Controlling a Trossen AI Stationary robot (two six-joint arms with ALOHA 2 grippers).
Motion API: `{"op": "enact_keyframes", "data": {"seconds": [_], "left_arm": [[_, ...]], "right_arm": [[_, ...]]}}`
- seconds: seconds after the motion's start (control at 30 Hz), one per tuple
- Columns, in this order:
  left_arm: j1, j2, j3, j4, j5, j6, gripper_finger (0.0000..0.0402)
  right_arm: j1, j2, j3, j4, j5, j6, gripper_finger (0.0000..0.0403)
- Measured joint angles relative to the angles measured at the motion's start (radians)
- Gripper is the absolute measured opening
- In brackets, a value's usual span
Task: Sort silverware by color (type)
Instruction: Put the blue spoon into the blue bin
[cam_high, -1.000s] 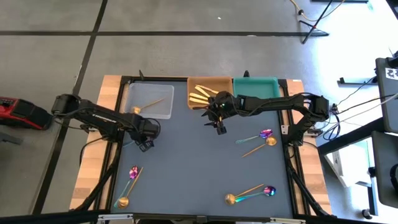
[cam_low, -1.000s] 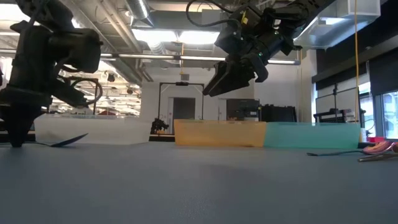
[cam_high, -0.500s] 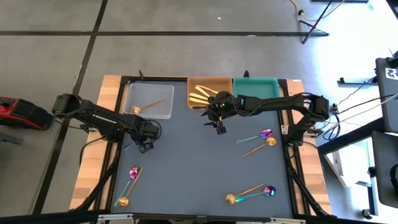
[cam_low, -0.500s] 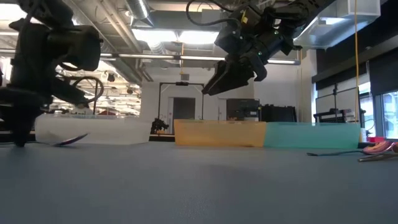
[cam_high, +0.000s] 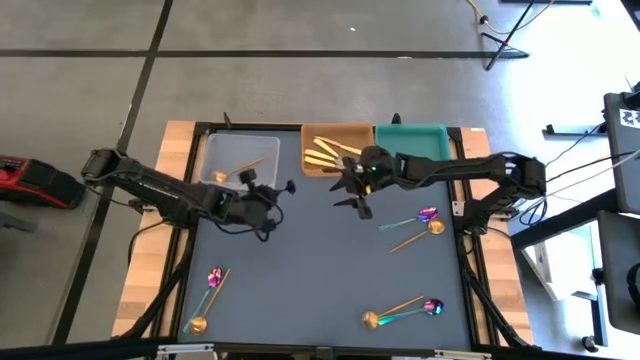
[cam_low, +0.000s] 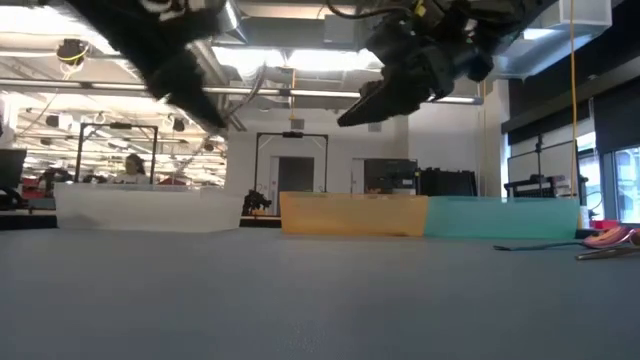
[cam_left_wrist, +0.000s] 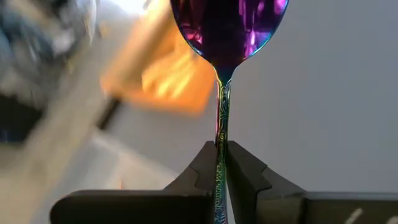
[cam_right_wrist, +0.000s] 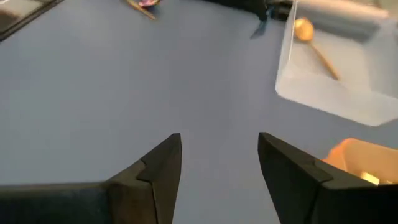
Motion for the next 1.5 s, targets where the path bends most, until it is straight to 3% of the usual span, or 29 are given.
{"op": "enact_keyframes", "data": {"seconds": [0.17, 0.3, 0.53, 0.67, 0.77, 0.93, 1.1, 1.3, 1.5], "left_arm": [[0.026, 0.001, -0.053, 0.349, -0.008, 0.273, 0.0014], [0.094, 0.001, -0.073, 0.472, -0.003, 0.380, 0.0014], [0.174, 0.021, -0.073, 0.502, 0.085, 0.329, 0.0016], [0.175, 0.066, -0.073, 0.518, 0.086, 0.328, 0.0017], [0.189, 0.094, -0.073, 0.562, 0.079, 0.332, 0.0017], [0.216, 0.111, -0.073, 0.586, 0.081, 0.330, 0.0018], [0.219, 0.111, -0.073, 0.591, 0.083, 0.323, 0.0018], [0.218, 0.111, -0.073, 0.593, 0.096, 0.316, 0.0018], [0.218, 0.111, -0.073, 0.596, 0.098, 0.315, 0.0018]], "right_arm": [[-0.001, -0.006, -0.025, 0.131, 0.041, 0.036, 0.0198], [0.000, -0.003, -0.024, 0.208, 0.043, 0.076, 0.0198], [0.000, -0.002, -0.024, 0.387, 0.052, 0.168, 0.0198], [0.012, 0.011, -0.022, 0.488, 0.126, 0.204, 0.0203], [0.035, 0.042, -0.023, 0.551, 0.182, 0.197, 0.0228], [0.069, 0.090, -0.023, 0.622, 0.395, 0.188, 0.0290], [0.071, 0.139, -0.024, 0.703, 0.418, 0.192, 0.0321], [0.072, 0.175, -0.023, 0.799, 0.452, 0.204, 0.0308], [0.071, 0.175, -0.023, 0.805, 0.414, 0.203, 0.0245]]}}
